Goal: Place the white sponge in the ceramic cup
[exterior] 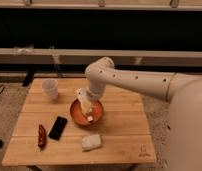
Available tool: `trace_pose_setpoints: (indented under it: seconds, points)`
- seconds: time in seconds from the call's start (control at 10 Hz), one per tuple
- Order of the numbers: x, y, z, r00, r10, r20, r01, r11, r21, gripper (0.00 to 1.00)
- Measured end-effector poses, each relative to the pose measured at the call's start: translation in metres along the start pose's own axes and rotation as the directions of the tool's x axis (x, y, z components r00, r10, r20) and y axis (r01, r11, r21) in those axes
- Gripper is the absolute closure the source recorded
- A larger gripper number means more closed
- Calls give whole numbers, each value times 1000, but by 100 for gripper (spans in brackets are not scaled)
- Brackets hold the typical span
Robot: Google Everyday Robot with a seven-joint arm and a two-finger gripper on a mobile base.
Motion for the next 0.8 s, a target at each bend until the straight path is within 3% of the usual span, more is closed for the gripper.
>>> trace_pose_setpoints:
  seconds: [0.2, 0.4, 0.6, 0.8]
  points:
    - [37, 37, 3, 998, -61, -28, 61, 998, -11, 20]
    - [77, 83, 7, 986, -137, -92, 132, 990, -57, 20]
    - [96, 120, 18, 967, -198, -160, 182, 978, -105, 20]
    - [93, 142, 32, 954, -230, -194, 206, 969, -133, 20]
